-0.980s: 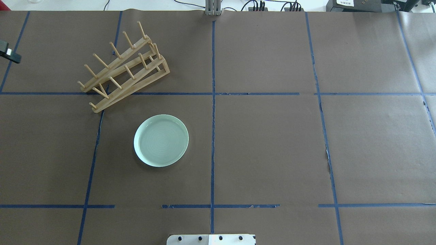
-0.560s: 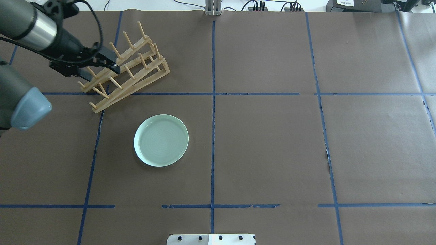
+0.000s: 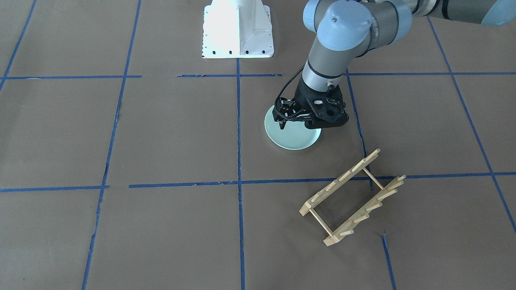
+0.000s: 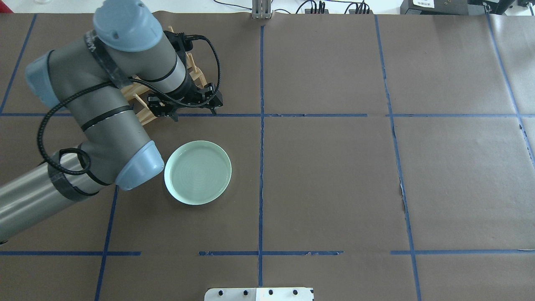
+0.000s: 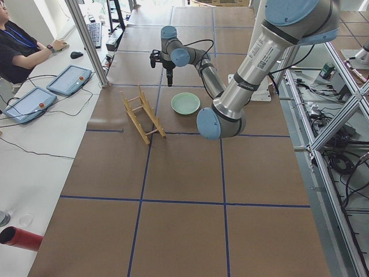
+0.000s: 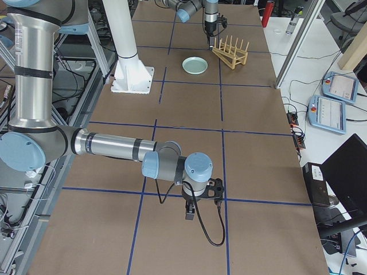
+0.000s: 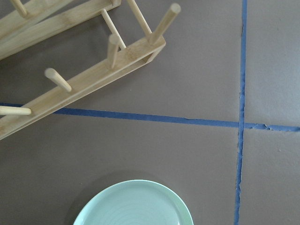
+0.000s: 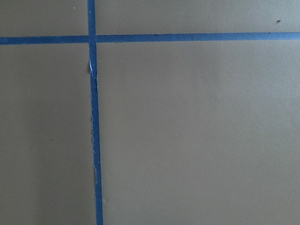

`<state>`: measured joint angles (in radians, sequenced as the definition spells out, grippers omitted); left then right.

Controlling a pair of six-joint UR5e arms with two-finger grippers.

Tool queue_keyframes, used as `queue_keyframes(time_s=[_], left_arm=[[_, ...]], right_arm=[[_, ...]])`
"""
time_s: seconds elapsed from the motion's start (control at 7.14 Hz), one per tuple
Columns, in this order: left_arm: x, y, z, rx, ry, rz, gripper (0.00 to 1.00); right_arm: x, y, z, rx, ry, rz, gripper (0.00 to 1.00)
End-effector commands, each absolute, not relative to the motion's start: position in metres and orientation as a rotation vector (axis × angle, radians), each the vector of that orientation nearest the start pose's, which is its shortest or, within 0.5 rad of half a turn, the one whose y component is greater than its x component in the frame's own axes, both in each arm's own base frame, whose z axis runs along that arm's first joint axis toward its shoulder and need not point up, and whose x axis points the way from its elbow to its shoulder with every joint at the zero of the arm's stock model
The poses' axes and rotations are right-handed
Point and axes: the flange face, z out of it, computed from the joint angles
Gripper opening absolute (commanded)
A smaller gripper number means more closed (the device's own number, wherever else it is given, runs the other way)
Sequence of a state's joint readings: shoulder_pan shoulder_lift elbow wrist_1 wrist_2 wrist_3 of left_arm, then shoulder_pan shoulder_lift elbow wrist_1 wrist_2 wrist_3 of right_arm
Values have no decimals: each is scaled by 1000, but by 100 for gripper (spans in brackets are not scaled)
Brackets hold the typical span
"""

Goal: Place plate on rack
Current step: 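Move the left gripper over the pale green plate, then lower the left gripper and grasp the plate's rim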

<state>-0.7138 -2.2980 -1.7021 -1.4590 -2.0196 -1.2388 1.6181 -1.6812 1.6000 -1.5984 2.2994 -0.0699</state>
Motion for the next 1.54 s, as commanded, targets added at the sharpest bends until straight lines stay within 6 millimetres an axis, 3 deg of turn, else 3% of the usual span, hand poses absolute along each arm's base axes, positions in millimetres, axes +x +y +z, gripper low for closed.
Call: queue_keyframes(time_s=[0.0, 0.14, 0.42, 0.7, 0.84, 0.98, 1.12, 1.4], left_arm=[[546, -517, 162, -150, 733, -410, 100], [572, -511, 157, -179, 706, -424, 100], [606, -492, 181, -88, 629, -411, 99], [609, -491, 207, -68, 588, -376, 98], [608, -490, 223, -72, 569, -371, 87], [607, -489, 223, -70, 570, -361, 70], [608, -488, 220, -74, 574, -354, 42], [611, -482, 215, -76, 585, -344, 43]], right_arm=[[88, -431, 701, -61, -733, 18, 100], [88, -431, 701, -61, -733, 18, 100], [87, -432, 701, -62, -733, 18, 100], [87, -431, 702, -63, -733, 17, 100], [87, -432, 701, -61, -733, 16, 100], [88, -431, 701, -61, -733, 18, 100], [87, -432, 701, -61, -733, 16, 100], [87, -432, 701, -61, -733, 16, 100]])
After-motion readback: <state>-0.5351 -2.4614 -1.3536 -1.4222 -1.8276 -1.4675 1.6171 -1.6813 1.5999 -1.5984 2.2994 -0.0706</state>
